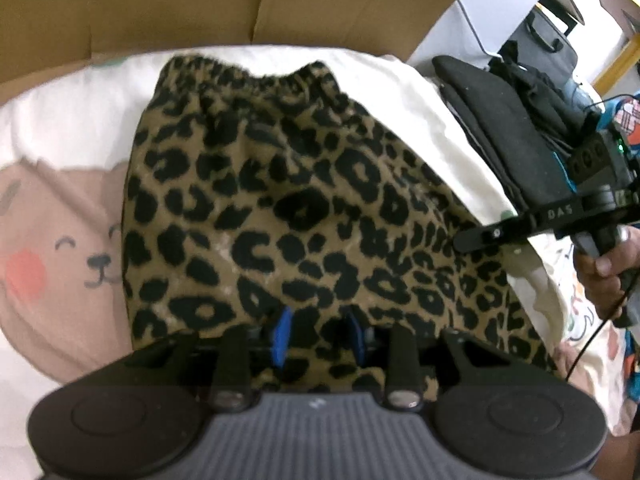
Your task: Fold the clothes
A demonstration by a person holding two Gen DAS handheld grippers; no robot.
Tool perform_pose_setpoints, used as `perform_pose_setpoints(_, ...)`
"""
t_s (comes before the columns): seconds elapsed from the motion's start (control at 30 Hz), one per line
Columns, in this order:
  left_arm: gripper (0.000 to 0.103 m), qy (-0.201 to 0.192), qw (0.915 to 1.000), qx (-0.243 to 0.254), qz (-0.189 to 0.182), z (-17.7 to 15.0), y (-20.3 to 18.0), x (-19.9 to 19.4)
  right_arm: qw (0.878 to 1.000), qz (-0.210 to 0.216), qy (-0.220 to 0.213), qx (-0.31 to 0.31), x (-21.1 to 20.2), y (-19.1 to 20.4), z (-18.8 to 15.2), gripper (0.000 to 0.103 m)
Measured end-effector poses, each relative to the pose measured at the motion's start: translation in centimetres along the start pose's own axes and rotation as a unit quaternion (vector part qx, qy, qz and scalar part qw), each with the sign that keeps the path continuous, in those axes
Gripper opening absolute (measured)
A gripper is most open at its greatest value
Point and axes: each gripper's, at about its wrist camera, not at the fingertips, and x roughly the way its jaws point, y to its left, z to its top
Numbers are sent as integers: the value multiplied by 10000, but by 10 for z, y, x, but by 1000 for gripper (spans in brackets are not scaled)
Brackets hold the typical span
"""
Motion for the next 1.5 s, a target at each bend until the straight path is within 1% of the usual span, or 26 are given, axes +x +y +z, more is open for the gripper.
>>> perform_pose_setpoints(0.13, 33, -169, 9996, 220, -50, 16, -10, -6, 9999, 89, 29, 50, -6, 4, -1, 3)
perform_pose_setpoints(0.2, 33, -237, 9992, 331, -47, 25, -16, -5, 9998, 213, 53, 40, -9, 6, -3, 7)
perform_pose_setpoints(0.27, 33, -282, 9986, 433, -56, 34, -23, -2, 9994, 324, 80, 28, -12, 6, -7, 26)
perform_pose_setpoints(0.3, 33, -293, 9984, 474, -68, 37, -26, 0, 9993, 364, 110, 12, -13, 6, -9, 29)
perform_pose_setpoints(0.47, 33, -232, 9975, 667, -72, 52, -36, 17, 9986, 451, 268, -42, -10, 3, -20, 32)
perform_pose_setpoints(0.6, 33, -177, 9977, 656, -50, 60, -39, 31, 9980, 505, 385, -4, -10, -2, -25, 30)
perform_pose_setpoints(0.63, 33, -155, 9977, 658, -36, 62, -40, 34, 9979, 506, 401, 0, -11, -3, -26, 21)
perform_pose_setpoints(0.67, 33, -132, 9977, 661, -22, 64, -40, 38, 9980, 491, 407, -1, -12, -4, -28, 10)
perform_pose_setpoints(0.73, 32, -14, 9976, 690, 64, 66, -41, 46, 9981, 460, 420, -3, -13, -7, -31, 1)
perform_pose_setpoints(0.77, 29, 66, 9975, 693, 125, 67, -42, 51, 9981, 444, 426, -4, -14, -8, -33, 0)
perform_pose_setpoints(0.83, 29, 135, 9975, 668, 186, 68, -43, 55, 9983, 429, 398, 49, -16, -9, -36, 0)
perform_pose_setpoints(0.9, 27, 137, 9974, 678, 204, 70, -46, 50, 9985, 410, 340, 130, -17, -11, -38, 0)
perform_pose_setpoints(1.0, 25, 49, 9971, 749, 102, 70, -54, 33, 9986, 380, 298, 229, -18, -14, -40, 1)
perform_pose_setpoints(1.03, 25, 15, 9970, 772, 78, 71, -56, 27, 9984, 397, 292, 264, -19, -15, -40, 3)
perform_pose_setpoints(1.17, 25, -135, 9962, 862, 88, 74, -61, 11, 9992, 290, 211, 151, -28, -10, -42, 5)
perform_pose_setpoints(1.3, 25, -122, 9956, 903, 213, 79, -60, 22, 9999, 138, 53, -30, -43, -4, -46, 11)
perform_pose_setpoints(1.5, 25, 30, 9959, 852, 298, 75, -57, 52, 9983, 72, -456, -363, -71, 12, -47, 11)
